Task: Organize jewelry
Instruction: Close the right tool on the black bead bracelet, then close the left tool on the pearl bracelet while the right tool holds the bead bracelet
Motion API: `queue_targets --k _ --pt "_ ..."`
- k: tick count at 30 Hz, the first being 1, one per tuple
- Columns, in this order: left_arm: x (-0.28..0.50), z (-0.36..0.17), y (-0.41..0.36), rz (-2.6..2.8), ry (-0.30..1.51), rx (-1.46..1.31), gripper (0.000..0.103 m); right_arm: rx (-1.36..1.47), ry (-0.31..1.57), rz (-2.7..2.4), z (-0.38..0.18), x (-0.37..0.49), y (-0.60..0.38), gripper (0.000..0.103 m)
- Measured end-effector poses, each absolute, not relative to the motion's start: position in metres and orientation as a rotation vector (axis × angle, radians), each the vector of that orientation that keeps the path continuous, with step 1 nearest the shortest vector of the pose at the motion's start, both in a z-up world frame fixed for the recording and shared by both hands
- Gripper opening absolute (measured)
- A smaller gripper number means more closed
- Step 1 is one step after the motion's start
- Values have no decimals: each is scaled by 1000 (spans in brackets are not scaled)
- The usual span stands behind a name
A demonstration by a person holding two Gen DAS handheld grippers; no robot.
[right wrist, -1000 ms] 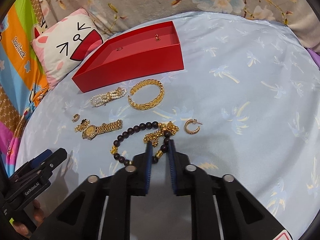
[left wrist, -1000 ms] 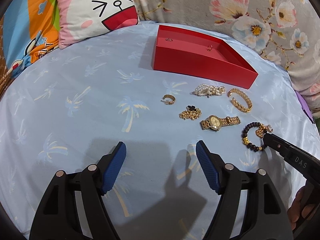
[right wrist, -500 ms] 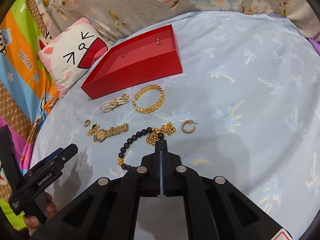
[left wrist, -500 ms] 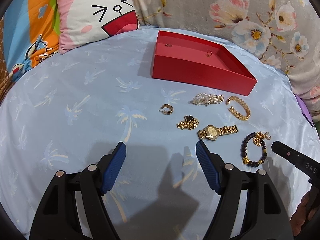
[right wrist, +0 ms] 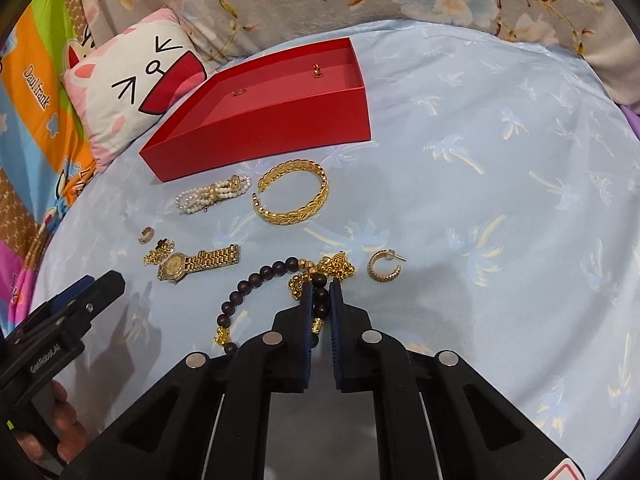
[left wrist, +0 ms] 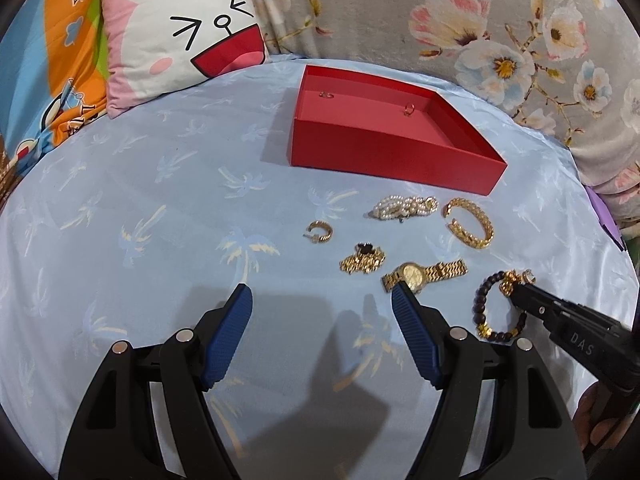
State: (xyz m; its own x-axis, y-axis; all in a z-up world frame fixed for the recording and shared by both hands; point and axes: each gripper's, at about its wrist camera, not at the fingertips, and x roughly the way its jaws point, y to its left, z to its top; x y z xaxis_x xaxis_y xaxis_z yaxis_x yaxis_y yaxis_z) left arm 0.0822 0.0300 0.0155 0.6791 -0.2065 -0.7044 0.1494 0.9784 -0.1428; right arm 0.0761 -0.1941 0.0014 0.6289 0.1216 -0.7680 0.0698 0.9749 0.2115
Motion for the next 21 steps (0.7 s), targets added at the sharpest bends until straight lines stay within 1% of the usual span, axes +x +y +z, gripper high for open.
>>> queue_targets --k 8,12,13,17,19,20,21 --pt "120 35 2 -307 780 -29 70 281 823 65 26 58 -204 7" --pt "145 29 -22 -346 795 31 67 290 809 86 39 52 -204 7" --pt "150 25 -26 -356 811 34 63 290 808 88 40 52 -204 7" --pt "169 10 -37 -386 866 35 52 304 810 97 41 50 -207 7" --pt "171 6 -41 -402 882 29 43 310 813 97 41 51 -209 7" --pt "172 5 -41 -404 883 28 43 314 815 98 40 51 -210 7" --pt "171 5 -42 -402 878 34 40 316 816 99 40 52 -210 7"
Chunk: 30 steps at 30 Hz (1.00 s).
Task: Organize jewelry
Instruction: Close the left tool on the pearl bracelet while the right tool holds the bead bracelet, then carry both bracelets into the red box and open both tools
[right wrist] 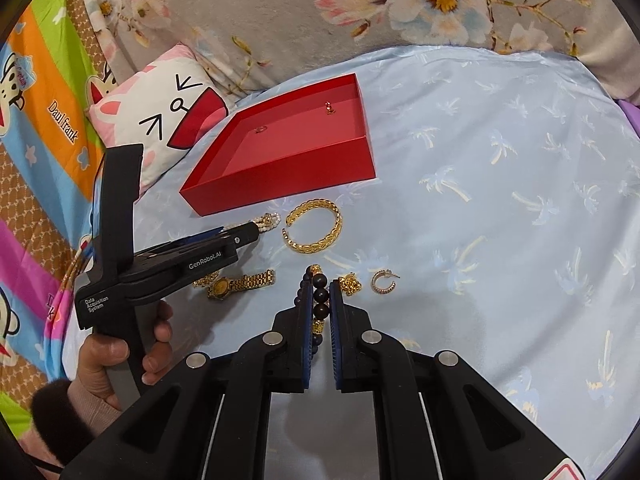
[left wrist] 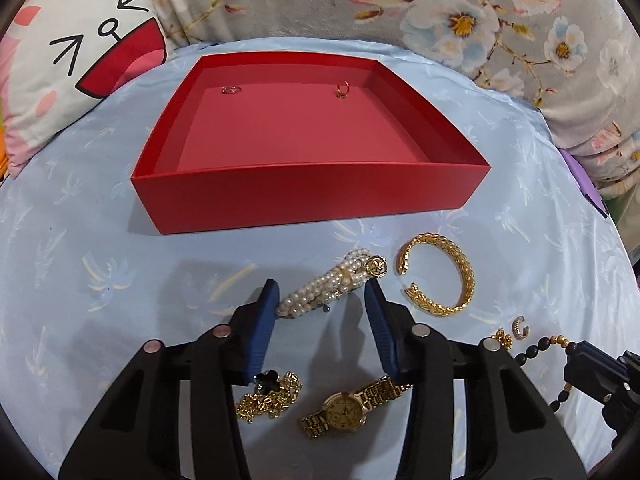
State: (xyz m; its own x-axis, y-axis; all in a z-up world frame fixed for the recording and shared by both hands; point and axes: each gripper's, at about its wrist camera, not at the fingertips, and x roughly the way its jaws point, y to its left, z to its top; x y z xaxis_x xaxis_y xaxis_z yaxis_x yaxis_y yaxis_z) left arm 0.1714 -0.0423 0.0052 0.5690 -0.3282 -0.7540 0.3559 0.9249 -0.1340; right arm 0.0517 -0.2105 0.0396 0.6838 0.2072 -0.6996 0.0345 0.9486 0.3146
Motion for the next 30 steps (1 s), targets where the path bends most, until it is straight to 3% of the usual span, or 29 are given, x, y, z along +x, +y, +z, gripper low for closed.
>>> queue_targets --k 4,7,15,23,30 --pt "170 5 -45 -422 884 27 19 324 818 96 38 53 -212 7" --pt "168 5 -45 -432 885 21 11 327 818 98 39 52 -212 7" --pt "144 26 -40 -452 850 -22 10 322 781 109 56 43 -213 7" --pt "125 91 -16 -485 775 -65 10 277 697 168 109 39 -207 7" --pt "161 145 0 -467 699 -66 10 198 639 220 157 93 -197 7"
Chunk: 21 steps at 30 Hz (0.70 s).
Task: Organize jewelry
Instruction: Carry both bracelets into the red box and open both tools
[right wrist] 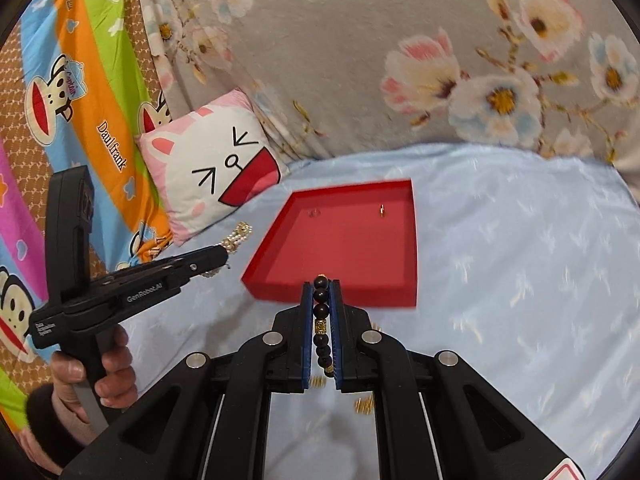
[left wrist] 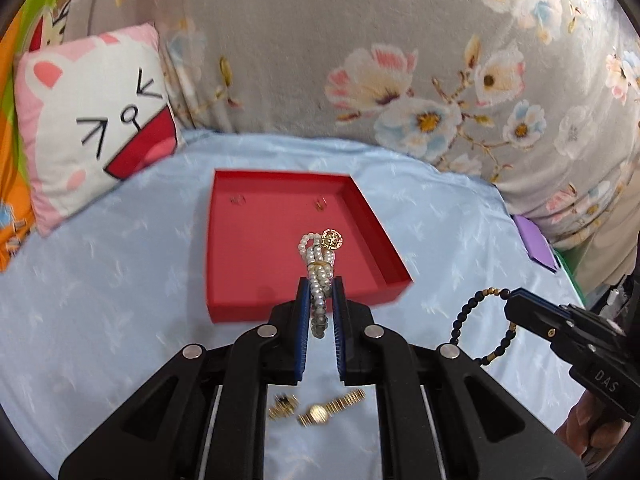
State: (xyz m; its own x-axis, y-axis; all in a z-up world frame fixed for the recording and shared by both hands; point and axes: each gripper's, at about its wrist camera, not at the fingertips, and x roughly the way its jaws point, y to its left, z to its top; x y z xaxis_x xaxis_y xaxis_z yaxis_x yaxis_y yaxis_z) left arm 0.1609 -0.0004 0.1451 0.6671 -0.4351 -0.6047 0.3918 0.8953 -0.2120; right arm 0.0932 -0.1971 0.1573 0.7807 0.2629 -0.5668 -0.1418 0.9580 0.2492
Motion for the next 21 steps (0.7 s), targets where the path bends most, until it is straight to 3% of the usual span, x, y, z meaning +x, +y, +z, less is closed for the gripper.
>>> queue_targets --k 8,21 --pt "256 145 -10 -420 735 -52 10 193 702 236 156 212 -193 7" --pt "352 79 -25 -345 851 -35 10 226 870 218 78 339 -193 7"
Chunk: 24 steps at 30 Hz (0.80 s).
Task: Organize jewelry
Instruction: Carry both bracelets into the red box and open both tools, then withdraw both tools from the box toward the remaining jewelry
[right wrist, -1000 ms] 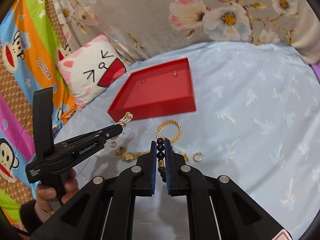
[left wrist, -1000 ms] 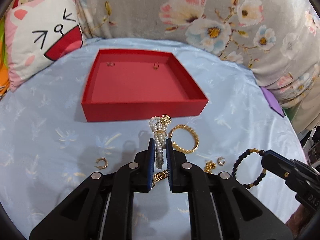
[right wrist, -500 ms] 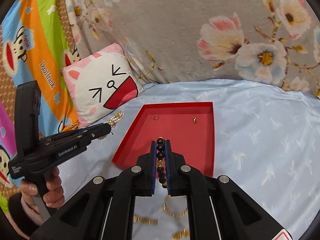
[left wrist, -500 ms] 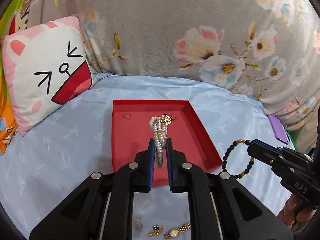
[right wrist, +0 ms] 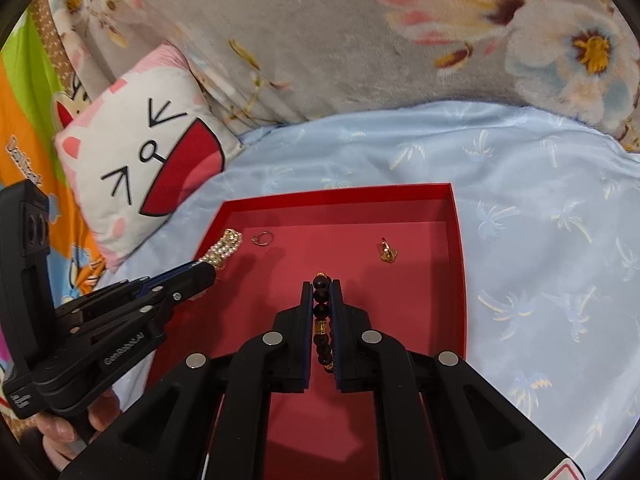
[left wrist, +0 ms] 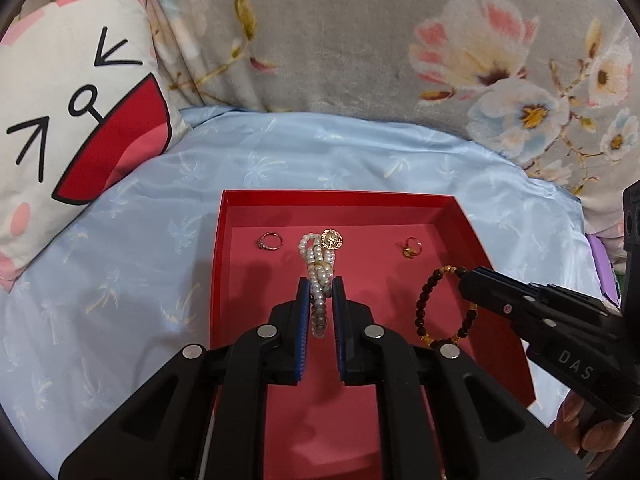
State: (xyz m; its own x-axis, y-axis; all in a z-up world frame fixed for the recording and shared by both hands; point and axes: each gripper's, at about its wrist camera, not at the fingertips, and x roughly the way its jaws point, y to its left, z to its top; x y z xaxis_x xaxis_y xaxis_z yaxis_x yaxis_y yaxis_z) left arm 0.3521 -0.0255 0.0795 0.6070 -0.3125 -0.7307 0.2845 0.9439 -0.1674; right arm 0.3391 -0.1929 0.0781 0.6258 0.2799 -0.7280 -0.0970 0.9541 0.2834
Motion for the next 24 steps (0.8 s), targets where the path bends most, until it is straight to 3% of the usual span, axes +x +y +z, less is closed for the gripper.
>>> queue_targets --k 8,9,12,13,18,24 --pt "371 59 -23 -295 883 -39 11 151 883 75 61 357 -210 10" --pt "371 59 -23 -292 881 -38 14 149 874 62 62 355 -213 12" --pt "363 64 -17 -269 854 -44 44 158 826 51 73 339 -223 19" --pt "357 67 -14 -270 837 -53 47 155 806 53 77 330 -225 20" --pt "316 83 1 -277 784 -74 48 112 699 83 98 258 -224 34" --pt "242 91 17 -309 747 -110 48 129 678 130 92 167 -214 37"
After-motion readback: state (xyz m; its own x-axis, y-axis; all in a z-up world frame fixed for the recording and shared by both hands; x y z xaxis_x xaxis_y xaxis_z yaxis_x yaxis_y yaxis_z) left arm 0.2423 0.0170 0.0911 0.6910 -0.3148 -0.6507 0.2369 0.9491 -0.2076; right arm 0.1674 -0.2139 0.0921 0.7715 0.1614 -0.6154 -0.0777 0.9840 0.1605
